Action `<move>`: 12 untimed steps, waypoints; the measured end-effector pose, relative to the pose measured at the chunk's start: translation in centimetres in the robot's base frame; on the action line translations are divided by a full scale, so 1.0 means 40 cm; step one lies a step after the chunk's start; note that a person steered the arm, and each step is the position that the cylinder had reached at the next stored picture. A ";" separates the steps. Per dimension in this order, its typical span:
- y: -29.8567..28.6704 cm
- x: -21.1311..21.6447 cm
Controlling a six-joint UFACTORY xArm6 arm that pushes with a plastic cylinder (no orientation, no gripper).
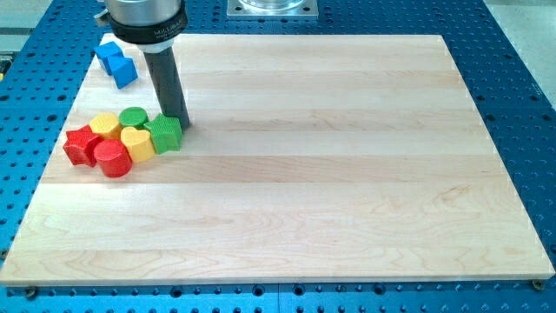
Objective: Push the green blocks into the yellow blocks
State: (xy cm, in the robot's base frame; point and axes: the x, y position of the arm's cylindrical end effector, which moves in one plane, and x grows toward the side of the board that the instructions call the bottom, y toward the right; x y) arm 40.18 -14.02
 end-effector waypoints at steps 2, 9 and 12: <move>0.060 0.017; 0.027 0.079; 0.160 0.054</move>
